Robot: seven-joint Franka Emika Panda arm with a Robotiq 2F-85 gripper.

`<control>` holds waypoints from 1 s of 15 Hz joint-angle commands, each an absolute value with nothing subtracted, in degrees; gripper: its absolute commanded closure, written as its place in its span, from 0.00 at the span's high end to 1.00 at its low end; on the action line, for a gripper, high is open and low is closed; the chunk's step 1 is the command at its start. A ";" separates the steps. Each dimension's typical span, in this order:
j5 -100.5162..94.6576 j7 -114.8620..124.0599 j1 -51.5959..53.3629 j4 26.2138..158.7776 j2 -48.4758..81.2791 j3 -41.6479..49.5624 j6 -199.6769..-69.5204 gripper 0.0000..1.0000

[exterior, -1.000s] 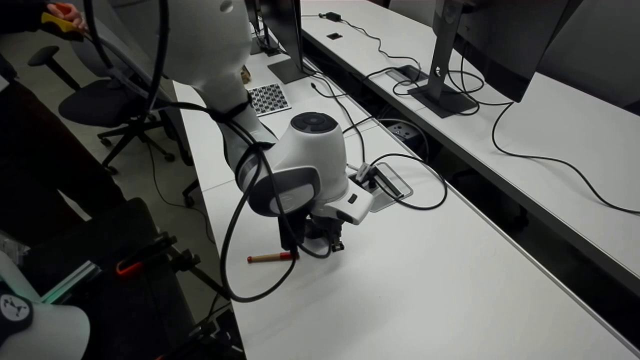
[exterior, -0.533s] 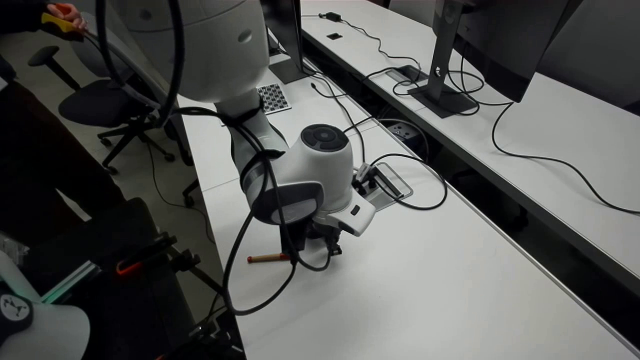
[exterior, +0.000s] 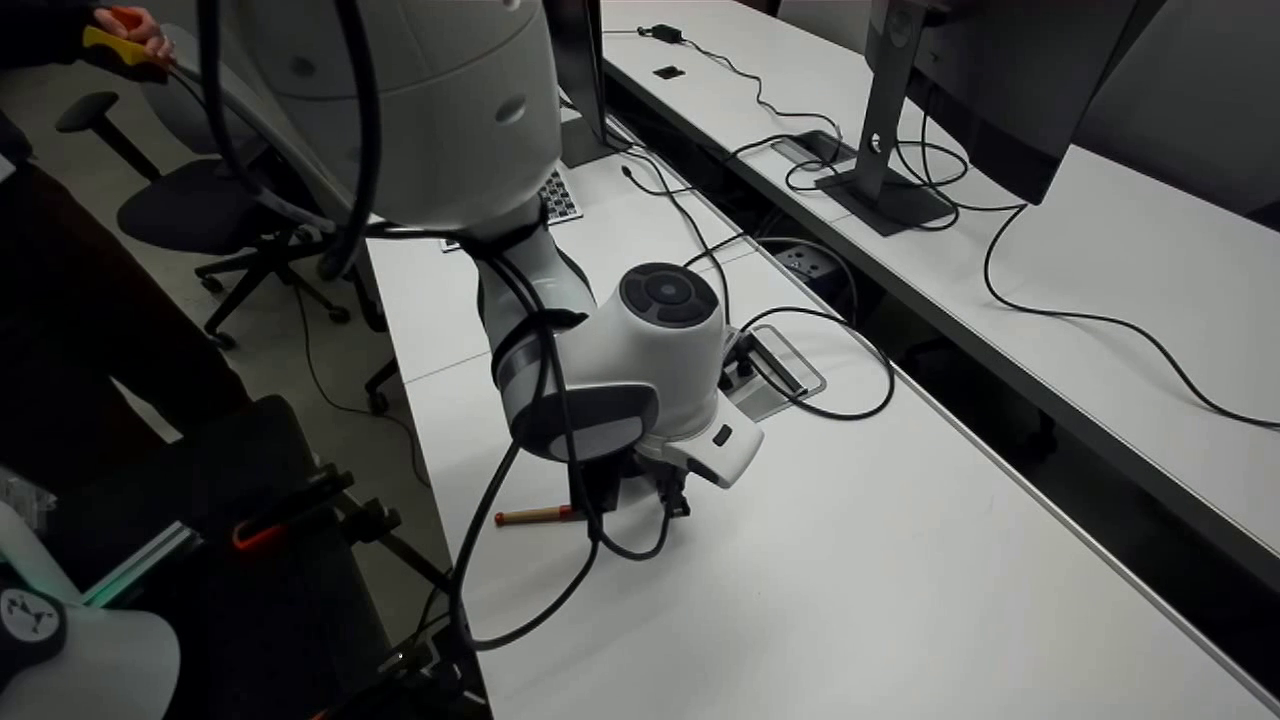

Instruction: Rotate the black cup counterclockwise so that the handle is on the right side

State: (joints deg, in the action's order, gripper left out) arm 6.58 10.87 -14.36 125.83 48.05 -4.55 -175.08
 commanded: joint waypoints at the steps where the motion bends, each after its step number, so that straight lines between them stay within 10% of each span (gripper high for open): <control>1: 8.46 8.39 -15.66 124.90 48.29 -6.15 -174.70 0.00; 15: 8.57 8.78 -14.47 126.78 46.89 -5.61 -174.50 0.00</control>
